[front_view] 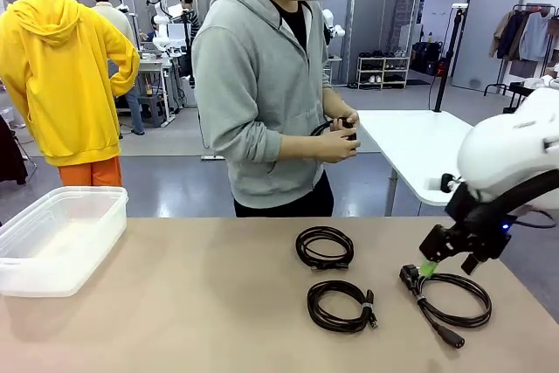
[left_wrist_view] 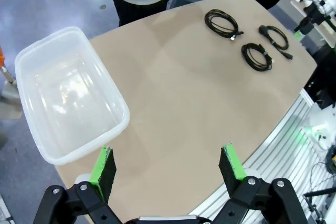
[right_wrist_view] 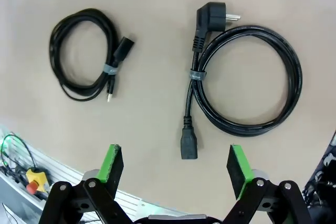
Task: Organize and store the cables.
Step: Place the Power Cable into the Organizing box.
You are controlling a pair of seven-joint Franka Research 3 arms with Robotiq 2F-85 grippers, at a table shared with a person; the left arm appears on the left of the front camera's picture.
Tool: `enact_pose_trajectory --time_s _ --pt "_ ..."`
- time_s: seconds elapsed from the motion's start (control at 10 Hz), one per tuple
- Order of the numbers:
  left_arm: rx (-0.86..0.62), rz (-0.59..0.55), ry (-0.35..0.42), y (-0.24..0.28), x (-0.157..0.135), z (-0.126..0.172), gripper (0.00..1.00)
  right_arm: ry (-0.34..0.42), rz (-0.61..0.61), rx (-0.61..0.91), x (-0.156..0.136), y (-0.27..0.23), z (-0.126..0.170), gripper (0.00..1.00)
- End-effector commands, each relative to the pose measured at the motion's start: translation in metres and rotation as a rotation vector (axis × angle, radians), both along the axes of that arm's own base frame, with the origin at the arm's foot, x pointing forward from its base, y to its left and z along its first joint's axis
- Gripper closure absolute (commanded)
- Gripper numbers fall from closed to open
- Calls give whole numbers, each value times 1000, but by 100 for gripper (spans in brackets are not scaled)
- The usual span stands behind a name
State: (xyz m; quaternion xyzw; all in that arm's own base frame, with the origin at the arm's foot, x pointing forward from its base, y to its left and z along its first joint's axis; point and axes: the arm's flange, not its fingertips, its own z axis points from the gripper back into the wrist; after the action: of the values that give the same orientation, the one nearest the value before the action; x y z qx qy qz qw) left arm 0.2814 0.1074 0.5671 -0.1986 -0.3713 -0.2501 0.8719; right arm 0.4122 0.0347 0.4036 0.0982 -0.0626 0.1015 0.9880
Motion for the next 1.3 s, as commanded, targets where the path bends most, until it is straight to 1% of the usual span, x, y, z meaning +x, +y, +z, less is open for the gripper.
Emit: enact_pose_trajectory --time_s 0.0,0.1,0.2,0.3,0.5,0.7,0.9,1.0,1.1,1.2 --pt "1 -10 -3 0 0 0 0 19 -56 -55 14 6 -17 0" --pt "1 -10 -3 0 0 0 0 27 -72 -39 23 4 -37 0" --pt "1 -10 -3 0 0 0 0 23 -60 -47 27 8 -53 0" --pt "1 -10 -3 0 0 0 0 -1 -53 -43 31 11 -63 0" --pt "1 -10 -3 0 0 0 0 13 -46 -77 39 16 -79 0" --pt "1 -10 -3 0 0 0 0 11 -52 -89 48 16 -92 0" --pt "1 -10 -3 0 0 0 0 -2 -60 -83 53 16 -96 0" --pt "1 -10 -3 0 0 0 0 -1 -60 -74 55 16 -99 14" --pt "1 -10 -3 0 0 0 0 10 -57 -80 59 16 -105 23" --pt "1 -10 -3 0 0 0 0 15 -61 -86 60 17 -108 53"
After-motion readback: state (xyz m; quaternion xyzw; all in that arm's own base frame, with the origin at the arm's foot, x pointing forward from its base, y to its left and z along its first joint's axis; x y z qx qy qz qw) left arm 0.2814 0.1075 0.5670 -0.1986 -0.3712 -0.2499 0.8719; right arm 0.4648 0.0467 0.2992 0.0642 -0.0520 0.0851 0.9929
